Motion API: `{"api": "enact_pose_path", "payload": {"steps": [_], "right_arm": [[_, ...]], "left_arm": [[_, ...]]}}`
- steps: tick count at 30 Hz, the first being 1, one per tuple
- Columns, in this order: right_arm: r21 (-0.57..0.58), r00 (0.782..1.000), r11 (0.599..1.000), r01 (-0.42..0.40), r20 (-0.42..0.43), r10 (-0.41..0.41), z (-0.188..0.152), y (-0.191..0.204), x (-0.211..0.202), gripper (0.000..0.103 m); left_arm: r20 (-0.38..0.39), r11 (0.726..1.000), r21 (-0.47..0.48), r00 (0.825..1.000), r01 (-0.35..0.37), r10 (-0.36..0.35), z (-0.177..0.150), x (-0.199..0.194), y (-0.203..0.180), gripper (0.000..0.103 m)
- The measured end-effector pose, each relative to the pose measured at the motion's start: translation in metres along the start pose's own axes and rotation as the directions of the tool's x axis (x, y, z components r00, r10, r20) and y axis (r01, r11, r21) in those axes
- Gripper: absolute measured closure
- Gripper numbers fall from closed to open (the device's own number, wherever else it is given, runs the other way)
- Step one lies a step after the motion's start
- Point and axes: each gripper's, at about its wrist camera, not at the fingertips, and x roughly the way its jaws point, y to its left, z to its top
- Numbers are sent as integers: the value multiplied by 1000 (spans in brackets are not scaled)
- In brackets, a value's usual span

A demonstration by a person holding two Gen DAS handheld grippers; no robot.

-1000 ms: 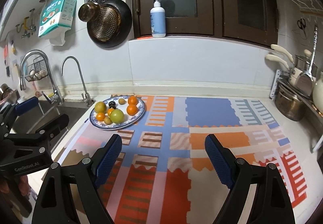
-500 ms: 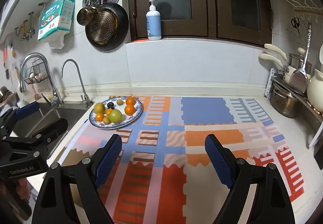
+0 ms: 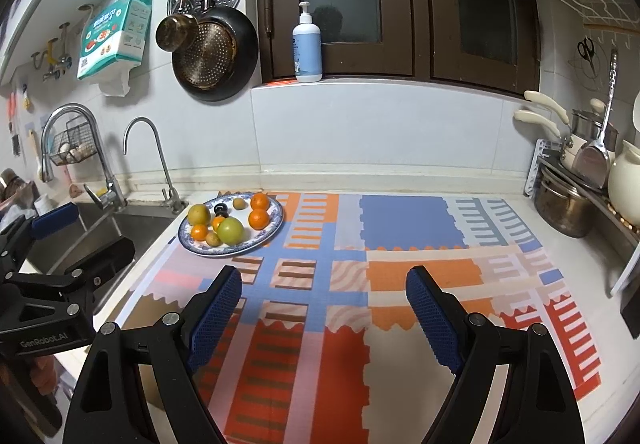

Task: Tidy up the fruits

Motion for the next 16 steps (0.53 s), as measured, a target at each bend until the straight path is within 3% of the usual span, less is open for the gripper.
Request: {"api": "enact_pose_path", "payload": {"steps": [16], "right_arm": [[-3,1000,1000,8,-15,-8,1,0,6,18]], "left_arm": [[-20,1000,-6,1000,-5,5,-2,11,1,0]]}}
